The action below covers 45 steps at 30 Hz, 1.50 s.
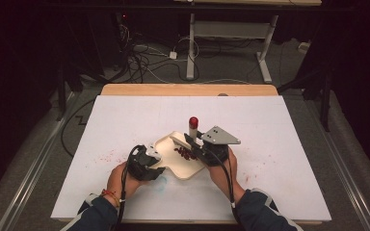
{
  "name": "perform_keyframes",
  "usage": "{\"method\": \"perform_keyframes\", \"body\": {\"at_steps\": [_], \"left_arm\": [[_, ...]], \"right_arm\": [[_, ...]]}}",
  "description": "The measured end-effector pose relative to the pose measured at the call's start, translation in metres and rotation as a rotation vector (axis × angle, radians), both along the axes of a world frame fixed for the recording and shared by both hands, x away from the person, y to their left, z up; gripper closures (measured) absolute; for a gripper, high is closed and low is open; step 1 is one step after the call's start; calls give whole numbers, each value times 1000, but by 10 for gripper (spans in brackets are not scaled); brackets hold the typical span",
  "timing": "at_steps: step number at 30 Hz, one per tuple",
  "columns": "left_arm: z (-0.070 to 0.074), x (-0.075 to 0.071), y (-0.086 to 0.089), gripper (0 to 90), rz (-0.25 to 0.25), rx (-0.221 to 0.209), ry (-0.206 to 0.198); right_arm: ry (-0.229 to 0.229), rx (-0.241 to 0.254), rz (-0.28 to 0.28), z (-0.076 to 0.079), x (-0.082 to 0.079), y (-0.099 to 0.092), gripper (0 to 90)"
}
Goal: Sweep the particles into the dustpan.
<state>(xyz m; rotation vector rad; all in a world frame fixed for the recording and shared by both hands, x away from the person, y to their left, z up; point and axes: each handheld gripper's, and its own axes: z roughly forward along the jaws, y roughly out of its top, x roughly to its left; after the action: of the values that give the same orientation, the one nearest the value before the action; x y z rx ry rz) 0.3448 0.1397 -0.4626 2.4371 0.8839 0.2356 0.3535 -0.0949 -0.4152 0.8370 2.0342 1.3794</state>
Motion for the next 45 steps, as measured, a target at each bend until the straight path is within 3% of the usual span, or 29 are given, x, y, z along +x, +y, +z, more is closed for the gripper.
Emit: {"method": "perform_keyframes", "body": {"at_steps": [17,29,37,45], "left_arm": [[-8,-2,-2,632,11,4,-9],[-9,-3,-1,633,6,10,-16],[-9,-3,2,632,3,9,-16],[-10,-5,4,632,0,10,-14]], "right_arm": [[1,-4,69,1,-19,14,697],[8,15,78,4,-24,14,704],[2,57,80,14,-20,4,705],[-43,123,65,39,-14,-24,705]]}}
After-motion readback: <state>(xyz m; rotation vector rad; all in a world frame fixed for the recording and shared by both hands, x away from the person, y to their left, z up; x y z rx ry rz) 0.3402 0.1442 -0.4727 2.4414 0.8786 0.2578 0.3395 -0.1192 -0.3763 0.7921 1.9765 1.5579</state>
